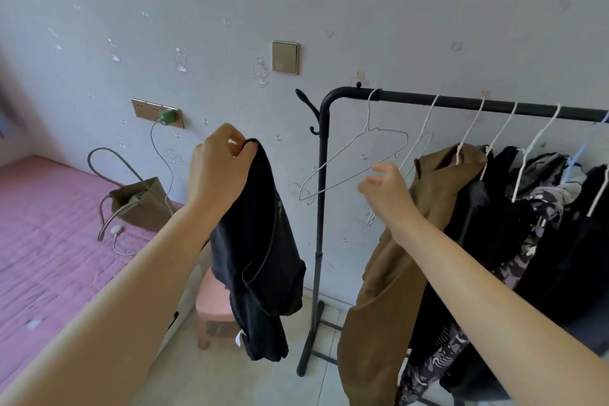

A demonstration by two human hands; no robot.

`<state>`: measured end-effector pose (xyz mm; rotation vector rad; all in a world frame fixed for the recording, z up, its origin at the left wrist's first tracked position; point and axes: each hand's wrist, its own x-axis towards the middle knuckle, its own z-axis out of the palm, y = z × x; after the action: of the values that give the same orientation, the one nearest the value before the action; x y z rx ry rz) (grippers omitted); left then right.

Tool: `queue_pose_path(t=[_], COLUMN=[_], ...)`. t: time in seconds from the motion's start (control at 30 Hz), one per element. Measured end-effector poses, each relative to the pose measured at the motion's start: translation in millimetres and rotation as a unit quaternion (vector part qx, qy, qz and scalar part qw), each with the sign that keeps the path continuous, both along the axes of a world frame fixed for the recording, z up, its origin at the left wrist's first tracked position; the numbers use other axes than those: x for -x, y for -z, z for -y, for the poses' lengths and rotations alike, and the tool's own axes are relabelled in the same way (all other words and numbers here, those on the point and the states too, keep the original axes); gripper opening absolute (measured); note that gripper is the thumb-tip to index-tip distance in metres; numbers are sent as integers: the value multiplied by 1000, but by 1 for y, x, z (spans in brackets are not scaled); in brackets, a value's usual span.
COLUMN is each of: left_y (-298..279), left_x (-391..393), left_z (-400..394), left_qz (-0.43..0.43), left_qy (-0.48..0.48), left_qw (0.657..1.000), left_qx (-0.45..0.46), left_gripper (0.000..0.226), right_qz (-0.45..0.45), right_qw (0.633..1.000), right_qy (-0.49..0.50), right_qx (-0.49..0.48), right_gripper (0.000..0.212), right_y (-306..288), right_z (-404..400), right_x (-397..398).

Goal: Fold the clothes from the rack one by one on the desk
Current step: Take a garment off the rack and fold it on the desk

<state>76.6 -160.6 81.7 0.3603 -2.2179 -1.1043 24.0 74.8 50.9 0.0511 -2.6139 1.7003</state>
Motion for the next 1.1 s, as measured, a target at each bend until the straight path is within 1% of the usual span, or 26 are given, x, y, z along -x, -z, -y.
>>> queue_pose_path(t=[0.13, 0.2, 0.33, 0.37, 0.43, 0.47, 0.5, 0.53, 0.6, 0.63, 0.67, 0.73, 0.83, 0.93, 1.0, 1.1], left_y=[-10, -18, -36, -40, -46, -49, -52, -54, -56, -57, -56, -50, -33, -12, 0, 17], left_x=[-14, -22, -37, -40, -48, -51, -56, -61, -75, -83, -94, -118, -163, -220, -256, -325], left_z=[6, 7, 10, 11, 15, 16, 18, 21, 29, 33, 38, 48, 58, 57, 54, 38], left_qz=[-14, -25, -41, -48, -60, -65, -68, -70, -73, -76, -80, -95, -89, -78, -72, -47], left_qy=[-3, -13, -43, -50, -67, -75, -83, -95, -142, -168, -193, -240, -319, -407, -444, -522], left_qw=[1000, 999, 998, 998, 996, 995, 994, 993, 986, 982, 977, 966, 943, 910, 892, 851], left_qx=[-19, -19, -4, -8, -17, -21, -27, -33, -39, -41, -41, -30, -21, -28, -37, -22], left_gripper=[13, 14, 13, 13, 16, 16, 16, 16, 17, 18, 20, 21, 13, 20, 16, 11], right_qz=[37, 58, 106, 106, 83, 66, 47, 25, -13, -16, -18, -25, -56, -93, -124, -151], right_qw=[996, 988, 964, 959, 950, 948, 948, 951, 957, 957, 957, 959, 957, 939, 927, 896], right_qy=[-76, -130, -233, -252, -267, -266, -264, -260, -252, -255, -261, -261, -273, -327, -352, -417], right_qx=[-35, -63, -68, -80, -138, -162, -170, -164, -141, -134, -124, -106, -75, -58, -43, -24], right_gripper=[46, 50, 72, 82, 103, 108, 105, 94, 53, 37, 30, 29, 27, 35, 40, 33], right_y=[26, 38, 59, 64, 75, 82, 87, 91, 93, 91, 90, 86, 78, 66, 57, 47], right_z=[38, 53, 80, 88, 102, 108, 114, 119, 121, 119, 117, 110, 106, 116, 126, 150], right_x=[-51, -71, -102, -107, -117, -119, -121, -121, -119, -116, -113, -105, -96, -95, -99, -124])
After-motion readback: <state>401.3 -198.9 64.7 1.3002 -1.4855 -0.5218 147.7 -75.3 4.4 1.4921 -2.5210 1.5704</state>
